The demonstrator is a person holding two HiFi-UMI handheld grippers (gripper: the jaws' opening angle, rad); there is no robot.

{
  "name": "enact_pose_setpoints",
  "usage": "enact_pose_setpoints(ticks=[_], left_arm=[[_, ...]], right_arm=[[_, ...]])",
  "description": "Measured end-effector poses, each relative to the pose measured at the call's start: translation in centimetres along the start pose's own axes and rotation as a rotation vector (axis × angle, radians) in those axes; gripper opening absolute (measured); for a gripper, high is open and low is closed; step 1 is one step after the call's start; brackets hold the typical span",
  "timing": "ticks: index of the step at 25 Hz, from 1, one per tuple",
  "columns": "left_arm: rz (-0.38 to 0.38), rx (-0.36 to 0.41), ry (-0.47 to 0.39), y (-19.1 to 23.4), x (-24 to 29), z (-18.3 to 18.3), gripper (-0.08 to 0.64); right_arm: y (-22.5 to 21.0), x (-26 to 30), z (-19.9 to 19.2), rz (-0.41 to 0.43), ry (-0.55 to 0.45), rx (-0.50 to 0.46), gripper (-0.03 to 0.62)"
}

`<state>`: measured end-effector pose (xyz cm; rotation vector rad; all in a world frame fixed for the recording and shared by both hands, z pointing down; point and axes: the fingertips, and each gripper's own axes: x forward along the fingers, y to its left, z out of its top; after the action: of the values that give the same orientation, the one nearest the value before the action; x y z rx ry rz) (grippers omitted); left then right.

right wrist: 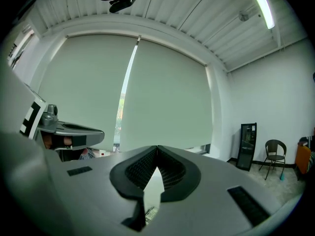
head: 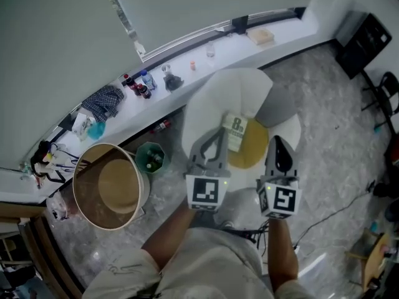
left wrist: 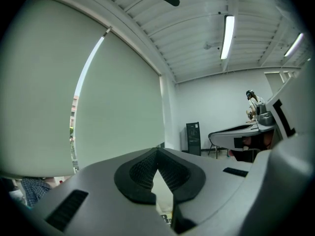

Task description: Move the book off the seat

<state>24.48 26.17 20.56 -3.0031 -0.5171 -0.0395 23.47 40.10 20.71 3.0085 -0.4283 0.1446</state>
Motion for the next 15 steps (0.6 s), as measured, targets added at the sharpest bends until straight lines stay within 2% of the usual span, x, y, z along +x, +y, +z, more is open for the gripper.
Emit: enact_pose_setpoints(ticks=[7, 12, 15], left_arm=[[-0.035, -0.04, 0.093, 3.2, 5.4, -4.6, 0.003], [-0.041, -0.021, 0.172, 2.4, 7.9, -9.9, 0.003], [-0.03, -0.049, 0.226, 1.5, 10.0, -14.1, 0.003]], right_arm=[[1.1, 6.6, -3.9, 0.0, 0.087, 0.024, 0.006], [0.0, 8.7, -9.9, 0.008, 0.173, 0.031, 0.006], [-1.2, 10.3, -14.4, 0.017, 0.217, 0.051, 0.006]])
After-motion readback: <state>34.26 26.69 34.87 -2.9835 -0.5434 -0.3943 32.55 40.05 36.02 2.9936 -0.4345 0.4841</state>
